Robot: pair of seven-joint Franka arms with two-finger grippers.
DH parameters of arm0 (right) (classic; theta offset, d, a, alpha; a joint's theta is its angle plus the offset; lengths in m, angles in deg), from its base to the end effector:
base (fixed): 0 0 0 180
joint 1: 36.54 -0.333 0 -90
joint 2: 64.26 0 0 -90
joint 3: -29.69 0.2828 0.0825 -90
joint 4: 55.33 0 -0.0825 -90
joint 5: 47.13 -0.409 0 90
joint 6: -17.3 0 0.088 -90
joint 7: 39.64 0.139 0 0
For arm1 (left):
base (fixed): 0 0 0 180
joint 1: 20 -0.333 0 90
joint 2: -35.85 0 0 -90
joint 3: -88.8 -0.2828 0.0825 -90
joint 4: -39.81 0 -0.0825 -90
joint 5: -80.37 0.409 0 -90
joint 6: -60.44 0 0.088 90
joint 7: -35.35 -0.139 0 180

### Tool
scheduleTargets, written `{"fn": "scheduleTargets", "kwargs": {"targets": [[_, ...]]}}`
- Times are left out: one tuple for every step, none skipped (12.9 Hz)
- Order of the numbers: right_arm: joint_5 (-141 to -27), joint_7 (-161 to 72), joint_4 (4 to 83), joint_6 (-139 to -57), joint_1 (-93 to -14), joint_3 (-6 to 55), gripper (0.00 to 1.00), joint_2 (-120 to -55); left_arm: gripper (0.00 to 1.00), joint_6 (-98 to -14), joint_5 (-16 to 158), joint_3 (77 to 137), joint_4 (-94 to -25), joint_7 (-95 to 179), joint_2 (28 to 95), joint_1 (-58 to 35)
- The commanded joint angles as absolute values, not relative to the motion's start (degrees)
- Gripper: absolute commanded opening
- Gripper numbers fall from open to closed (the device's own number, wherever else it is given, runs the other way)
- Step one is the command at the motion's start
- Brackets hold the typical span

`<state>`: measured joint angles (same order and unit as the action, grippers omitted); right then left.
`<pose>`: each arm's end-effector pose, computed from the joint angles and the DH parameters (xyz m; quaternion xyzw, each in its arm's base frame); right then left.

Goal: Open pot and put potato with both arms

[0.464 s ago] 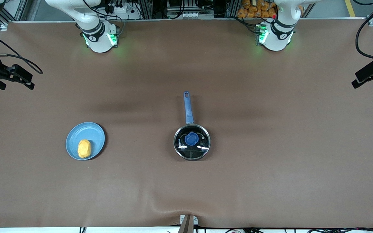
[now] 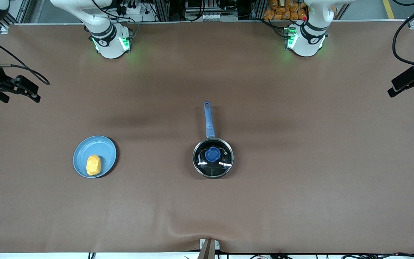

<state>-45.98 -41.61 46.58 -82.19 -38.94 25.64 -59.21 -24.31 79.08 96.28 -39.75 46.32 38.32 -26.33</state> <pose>0.5672 -0.0198 0.5201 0.9997 0.0043 0.0226 0.0075 0.5825 -0.0133 0.6160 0.9960 0.0844 0.0223 0.0164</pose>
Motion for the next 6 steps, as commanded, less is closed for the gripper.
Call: {"fn": "scheduleTargets", "kwargs": {"targets": [[-45.72, -41.31, 46.36, -84.55, -38.65, 26.09, 1.0, -62.58, 1.0, -22.62, 77.56, 96.54, -40.61, 45.54, 37.34, -28.26], [-46.15, -41.31, 46.1, -84.74, -38.48, 26.17, 1.0, -63.98, 1.0, -22.61, 76.17, 96.45, -40.69, 45.02, 37.25, -28.35], [-46.16, -41.22, 45.75, -85.26, -38.48, 26.17, 1.0, -65.56, 1.0, -22.61, 75.72, 96.36, -40.69, 45.02, 37.25, -28.44], [-46.16, -41.22, 45.57, -85.44, -38.56, 26.17, 1.0, -66.97, 1.0, -22.61, 75.72, 96.36, -40.69, 45.02, 37.25, -28.44], [-46.16, -41.13, 45.22, -85.44, -38.56, 26.17, 1.0, -68.55, 1.0, -22.61, 75.72, 96.36, -40.78, 45.02, 37.25, -28.44], [-46.25, -41.13, 44.87, -85.44, -38.56, 26.17, 1.0, -70.22, 1.0, -22.53, 75.72, 96.36, -40.78, 45.02, 37.25, -28.44]]}}
